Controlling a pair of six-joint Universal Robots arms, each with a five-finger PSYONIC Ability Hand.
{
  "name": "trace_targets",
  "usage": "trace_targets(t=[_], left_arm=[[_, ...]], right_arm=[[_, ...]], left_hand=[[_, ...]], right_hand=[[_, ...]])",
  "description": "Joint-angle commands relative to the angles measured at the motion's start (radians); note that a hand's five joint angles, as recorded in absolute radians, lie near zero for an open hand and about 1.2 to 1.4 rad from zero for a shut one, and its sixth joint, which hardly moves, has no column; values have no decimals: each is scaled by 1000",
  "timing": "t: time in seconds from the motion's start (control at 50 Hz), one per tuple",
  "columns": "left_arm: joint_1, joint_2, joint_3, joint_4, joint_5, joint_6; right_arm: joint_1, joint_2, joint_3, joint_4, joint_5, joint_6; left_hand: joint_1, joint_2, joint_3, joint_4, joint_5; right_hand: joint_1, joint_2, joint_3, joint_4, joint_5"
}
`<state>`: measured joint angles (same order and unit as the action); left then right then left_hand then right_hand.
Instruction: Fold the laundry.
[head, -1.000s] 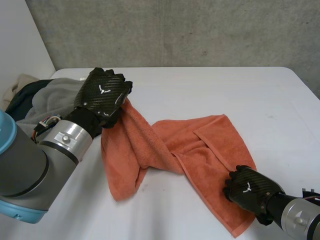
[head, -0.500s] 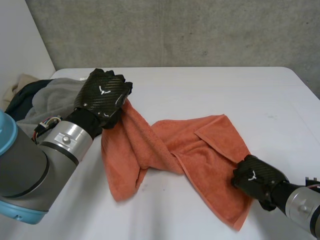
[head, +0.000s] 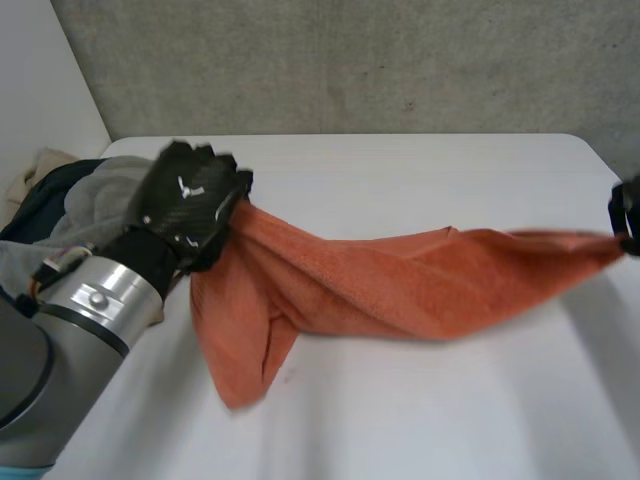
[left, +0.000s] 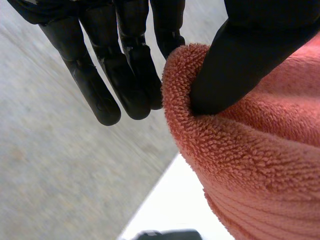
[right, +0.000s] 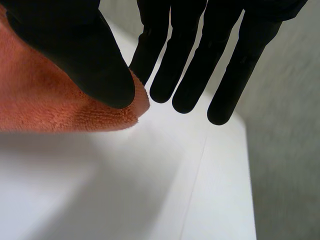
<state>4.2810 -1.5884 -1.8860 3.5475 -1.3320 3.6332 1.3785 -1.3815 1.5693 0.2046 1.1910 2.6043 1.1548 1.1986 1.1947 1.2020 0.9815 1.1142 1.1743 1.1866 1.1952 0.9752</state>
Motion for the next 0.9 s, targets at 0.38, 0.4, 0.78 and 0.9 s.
trace_targets(t=[0.38,0.4,0.78,0.9], left_arm=[[83,-426,986,333,-13,12],[86,-426,976,343,-13,-5],[62,-364,167,347,19,2],[16,-452,73,346,36,76]], right_arm=[[162,144,-459,-786,320,430],[165,145,-459,-807,317,430],[67,335,-280,-352,-99,319],[47,418,-197,-246,-76,-40]], left_hand=[[242,198,202,194,240],[242,198,202,194,240],[242,198,202,194,240],[242,198,202,194,240]], right_hand=[[282,222,210,201,247],[282,222,210,201,247],[282,222,210,201,247],[282,222,210,201,247]])
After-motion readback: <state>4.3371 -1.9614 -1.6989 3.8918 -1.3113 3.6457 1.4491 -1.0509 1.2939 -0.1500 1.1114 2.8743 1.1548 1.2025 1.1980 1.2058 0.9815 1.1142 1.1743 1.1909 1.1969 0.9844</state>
